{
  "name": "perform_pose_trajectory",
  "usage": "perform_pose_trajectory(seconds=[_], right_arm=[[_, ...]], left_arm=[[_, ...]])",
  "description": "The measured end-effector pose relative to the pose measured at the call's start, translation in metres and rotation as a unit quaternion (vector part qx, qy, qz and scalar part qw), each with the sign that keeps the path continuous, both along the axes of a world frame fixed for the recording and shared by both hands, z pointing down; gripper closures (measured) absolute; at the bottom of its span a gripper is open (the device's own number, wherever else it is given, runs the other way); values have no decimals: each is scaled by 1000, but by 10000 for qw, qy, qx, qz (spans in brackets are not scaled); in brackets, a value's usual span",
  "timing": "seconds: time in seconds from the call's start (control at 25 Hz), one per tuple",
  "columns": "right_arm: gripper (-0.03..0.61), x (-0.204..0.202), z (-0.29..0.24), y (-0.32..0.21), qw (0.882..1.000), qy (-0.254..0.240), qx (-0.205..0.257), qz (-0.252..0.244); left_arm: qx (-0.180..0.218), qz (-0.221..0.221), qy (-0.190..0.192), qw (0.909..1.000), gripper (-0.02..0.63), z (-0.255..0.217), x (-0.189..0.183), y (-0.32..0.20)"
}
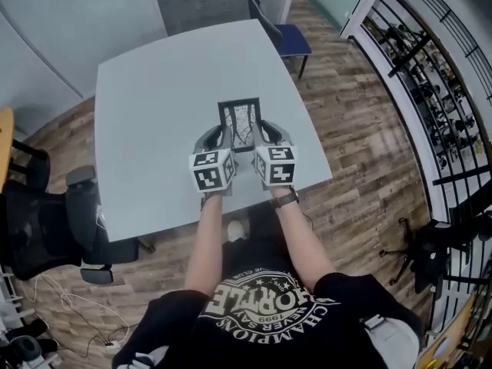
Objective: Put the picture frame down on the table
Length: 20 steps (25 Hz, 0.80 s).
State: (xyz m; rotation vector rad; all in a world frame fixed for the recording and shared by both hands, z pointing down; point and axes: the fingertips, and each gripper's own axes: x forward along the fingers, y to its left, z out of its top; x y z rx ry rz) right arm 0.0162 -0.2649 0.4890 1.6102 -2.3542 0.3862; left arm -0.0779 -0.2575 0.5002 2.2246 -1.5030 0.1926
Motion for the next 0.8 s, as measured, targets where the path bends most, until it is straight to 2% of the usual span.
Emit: perform_pose_trajectory(seconds=[0.36, 0.64, 0.8], right_arm=[[517, -11, 87, -71, 9956, 47, -901, -235], [517, -1, 144, -143, 9876, 107, -1526, -343], [517, 3, 178, -160, 9795, 115, -1972, -387]], left_arm=[[-887, 12, -120, 9960, 543, 84, -9, -65], [-1529, -57, -69, 9882, 543, 139, 2, -134], [-1950, -111, 21, 9807, 543, 172, 6, -150]])
